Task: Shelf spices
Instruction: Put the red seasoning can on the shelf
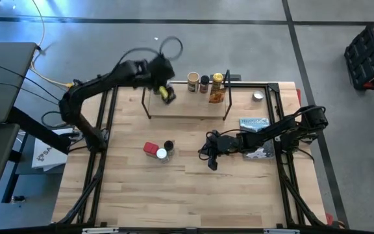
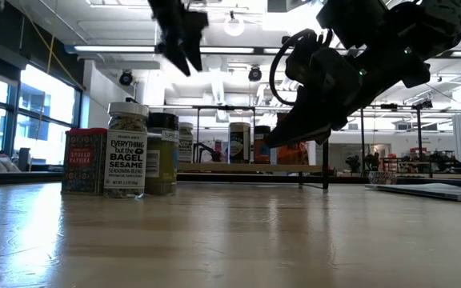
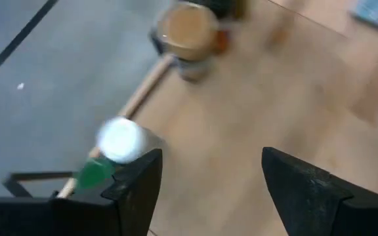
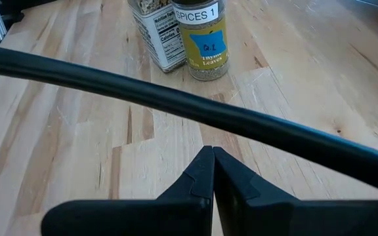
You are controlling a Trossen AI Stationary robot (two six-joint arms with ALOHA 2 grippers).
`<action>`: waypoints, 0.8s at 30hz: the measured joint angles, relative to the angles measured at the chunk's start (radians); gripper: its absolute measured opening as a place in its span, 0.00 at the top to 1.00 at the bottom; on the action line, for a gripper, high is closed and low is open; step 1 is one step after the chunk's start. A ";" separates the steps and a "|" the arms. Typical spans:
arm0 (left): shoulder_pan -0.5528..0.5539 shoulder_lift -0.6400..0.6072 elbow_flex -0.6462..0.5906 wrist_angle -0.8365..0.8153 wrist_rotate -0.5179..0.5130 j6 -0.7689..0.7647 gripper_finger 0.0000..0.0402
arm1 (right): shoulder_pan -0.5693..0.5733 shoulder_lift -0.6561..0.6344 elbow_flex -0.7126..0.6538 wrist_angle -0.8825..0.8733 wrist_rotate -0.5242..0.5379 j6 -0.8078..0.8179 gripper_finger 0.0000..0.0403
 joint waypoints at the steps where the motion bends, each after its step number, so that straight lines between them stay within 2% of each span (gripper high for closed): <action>1: -0.049 -0.013 0.000 -0.028 -0.019 -0.004 0.37 | 0.000 0.000 0.000 0.000 0.000 0.000 1.00; 8: -0.462 -0.037 -0.013 -0.216 -0.224 -0.111 0.38 | 0.000 0.000 0.000 0.000 0.000 0.022 1.00; 10: -0.571 -0.059 -0.066 -0.217 -0.217 -0.086 0.38 | 0.000 0.000 0.000 0.000 0.000 0.027 1.00; 13: -0.699 -0.104 -0.168 -0.216 -0.146 -0.090 0.38 | 0.000 0.000 0.000 0.000 0.000 0.027 1.00; 18: -0.797 -0.180 -0.376 -0.198 -0.136 -0.202 0.38 | 0.000 0.000 0.000 0.005 0.000 0.021 1.00; 21: -0.804 -0.203 -0.495 -0.157 -0.123 -0.194 0.38 | 0.000 0.000 0.000 0.010 0.000 0.009 1.00; 24: -0.785 -0.203 -0.586 -0.098 -0.065 -0.148 0.38 | 0.000 0.000 0.000 0.011 0.000 -0.005 1.00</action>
